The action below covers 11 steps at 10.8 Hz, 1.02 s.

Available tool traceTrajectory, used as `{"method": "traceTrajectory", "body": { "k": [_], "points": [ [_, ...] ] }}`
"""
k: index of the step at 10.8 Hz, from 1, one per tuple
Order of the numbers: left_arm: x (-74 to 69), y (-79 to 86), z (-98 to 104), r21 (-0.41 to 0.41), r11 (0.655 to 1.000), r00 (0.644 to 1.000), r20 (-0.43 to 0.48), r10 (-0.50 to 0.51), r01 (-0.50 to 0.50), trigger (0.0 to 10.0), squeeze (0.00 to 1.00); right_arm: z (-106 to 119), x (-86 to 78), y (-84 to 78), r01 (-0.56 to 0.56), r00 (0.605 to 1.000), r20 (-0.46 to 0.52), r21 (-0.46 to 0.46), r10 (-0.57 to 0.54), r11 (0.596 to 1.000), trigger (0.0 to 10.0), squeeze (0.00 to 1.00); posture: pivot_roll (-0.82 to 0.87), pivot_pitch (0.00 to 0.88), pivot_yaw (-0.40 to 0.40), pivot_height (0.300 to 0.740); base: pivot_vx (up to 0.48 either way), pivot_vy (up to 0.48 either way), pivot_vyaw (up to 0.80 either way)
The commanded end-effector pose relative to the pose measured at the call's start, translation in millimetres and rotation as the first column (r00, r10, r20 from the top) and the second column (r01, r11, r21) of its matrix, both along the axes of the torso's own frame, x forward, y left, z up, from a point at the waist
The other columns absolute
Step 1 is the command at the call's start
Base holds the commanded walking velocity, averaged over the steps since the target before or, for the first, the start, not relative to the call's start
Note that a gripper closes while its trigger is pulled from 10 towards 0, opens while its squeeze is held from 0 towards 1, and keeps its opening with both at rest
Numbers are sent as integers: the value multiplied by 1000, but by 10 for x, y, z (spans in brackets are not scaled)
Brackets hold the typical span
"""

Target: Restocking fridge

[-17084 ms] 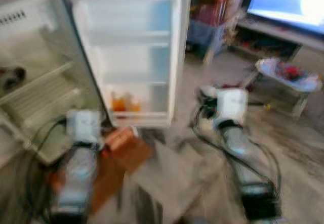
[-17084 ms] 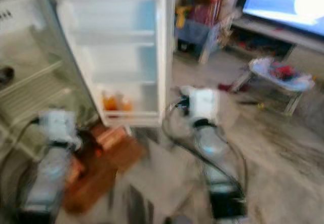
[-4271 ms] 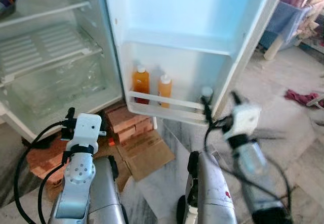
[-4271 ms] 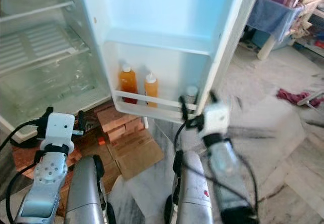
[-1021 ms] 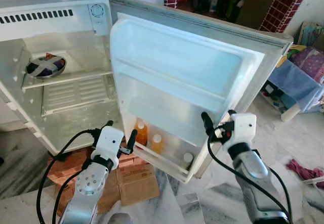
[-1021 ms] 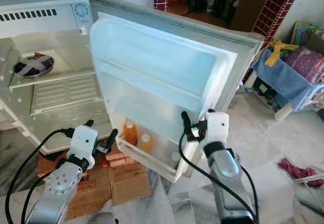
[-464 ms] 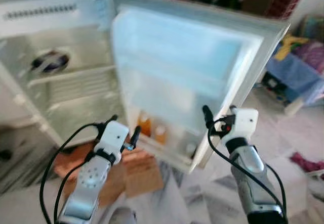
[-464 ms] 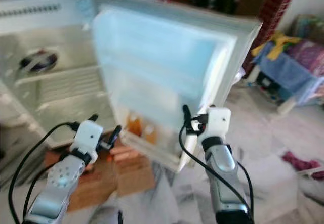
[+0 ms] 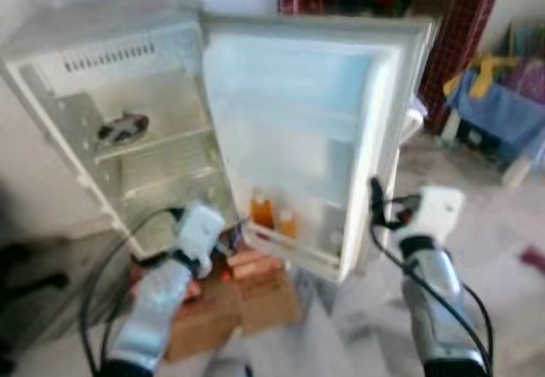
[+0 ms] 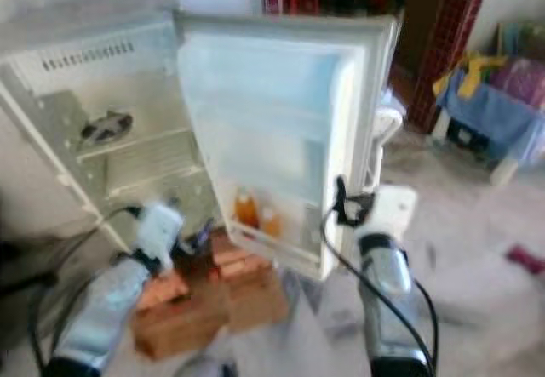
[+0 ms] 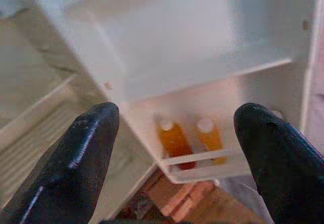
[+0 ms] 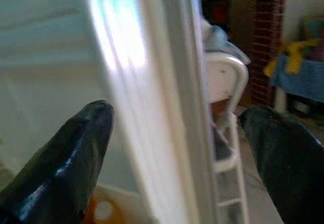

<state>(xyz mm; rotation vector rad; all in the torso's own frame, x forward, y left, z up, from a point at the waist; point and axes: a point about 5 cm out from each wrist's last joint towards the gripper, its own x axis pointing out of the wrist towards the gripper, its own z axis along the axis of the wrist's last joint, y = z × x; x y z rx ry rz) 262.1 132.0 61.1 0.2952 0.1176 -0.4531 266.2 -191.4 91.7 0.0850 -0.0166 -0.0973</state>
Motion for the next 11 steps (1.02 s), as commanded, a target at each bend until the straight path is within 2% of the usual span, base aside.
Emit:
{"method": "traceTrajectory", "body": {
  "k": [1,3,4,7,9,11],
  "points": [
    [101,17,108,17,1000,999,48,-17,16,10000,0,43,19,8,13,1000,21,2,-13,1000,10000,0,-18,0,116,740,0,0,0],
    [137,0,120,9,1000,999,46,-9,9,10000,0,67,46,-1,11,1000,25,-6,-11,1000,10000,0,-9,0,91,740,0,0,0],
    [131,-5,122,-29,1000,998,59,-8,10,10000,0,76,80,36,-12,1000,22,-18,12,1000,10000,0,8,0,54,740,0,0,0],
    [105,-6,74,-68,992,994,32,109,-106,10000,0,170,233,151,-95,995,35,-31,96,995,10000,0,34,0,3,740,0,-455,0],
    [53,180,84,-134,960,967,26,253,-247,10000,0,210,238,85,-85,995,47,-69,89,994,10000,0,47,0,-5,740,0,-480,0],
    [-60,381,225,-139,935,927,145,346,-327,10000,0,154,54,-6,-67,997,38,-137,73,988,10000,0,48,0,-9,740,0,-480,0]
  ]
}}
